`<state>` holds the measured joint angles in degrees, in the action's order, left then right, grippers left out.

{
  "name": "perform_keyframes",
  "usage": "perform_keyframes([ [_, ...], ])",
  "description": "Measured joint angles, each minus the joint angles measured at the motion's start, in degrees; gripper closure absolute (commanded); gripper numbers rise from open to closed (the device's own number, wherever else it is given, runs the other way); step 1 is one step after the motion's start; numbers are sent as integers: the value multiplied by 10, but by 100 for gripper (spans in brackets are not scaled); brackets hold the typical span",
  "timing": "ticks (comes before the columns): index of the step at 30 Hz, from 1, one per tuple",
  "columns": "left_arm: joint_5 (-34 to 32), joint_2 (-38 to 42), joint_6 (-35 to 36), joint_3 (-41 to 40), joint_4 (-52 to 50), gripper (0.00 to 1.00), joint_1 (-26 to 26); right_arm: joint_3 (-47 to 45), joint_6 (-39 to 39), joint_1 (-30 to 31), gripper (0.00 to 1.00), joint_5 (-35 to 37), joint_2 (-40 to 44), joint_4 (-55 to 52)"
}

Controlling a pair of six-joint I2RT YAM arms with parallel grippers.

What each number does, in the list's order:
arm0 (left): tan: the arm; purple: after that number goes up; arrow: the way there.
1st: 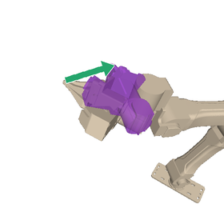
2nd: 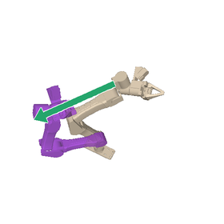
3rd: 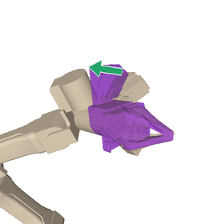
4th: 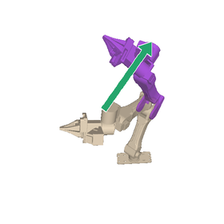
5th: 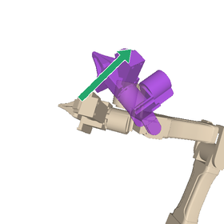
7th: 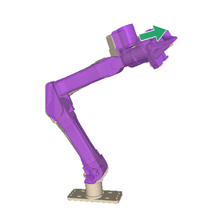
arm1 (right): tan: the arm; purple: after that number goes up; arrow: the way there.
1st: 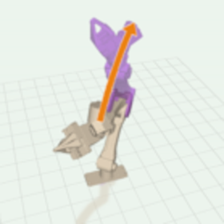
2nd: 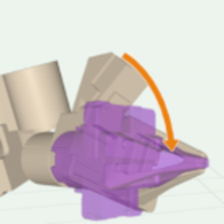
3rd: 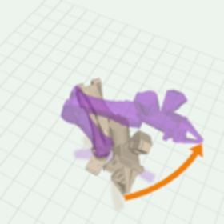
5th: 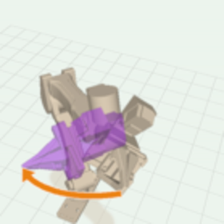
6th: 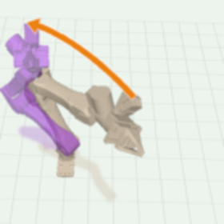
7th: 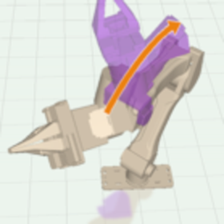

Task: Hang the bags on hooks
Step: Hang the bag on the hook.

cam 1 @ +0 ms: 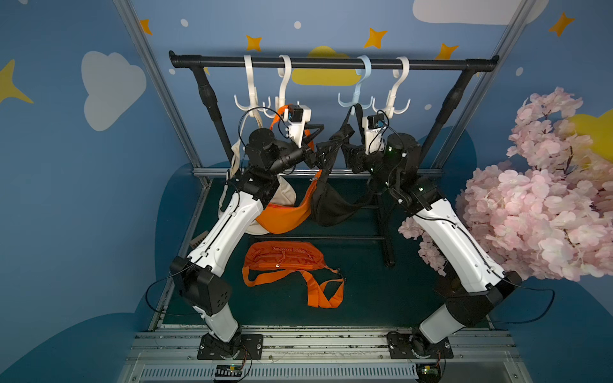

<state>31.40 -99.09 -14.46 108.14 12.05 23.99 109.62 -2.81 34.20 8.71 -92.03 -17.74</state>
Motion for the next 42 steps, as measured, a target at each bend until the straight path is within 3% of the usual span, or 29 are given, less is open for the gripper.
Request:
perform_keyframes([
  [15, 21, -113, -18, 184, -58, 0, -1, 0, 0, -9, 29, -5, -13, 0],
  [24, 57, -177, -76, 309, -116, 0, -27, 0, -5, -14, 26, -10, -14, 0],
  [42, 102, -183, -113, 347, -146, 0, -33, -14, -13, -19, 21, -15, -14, 0],
])
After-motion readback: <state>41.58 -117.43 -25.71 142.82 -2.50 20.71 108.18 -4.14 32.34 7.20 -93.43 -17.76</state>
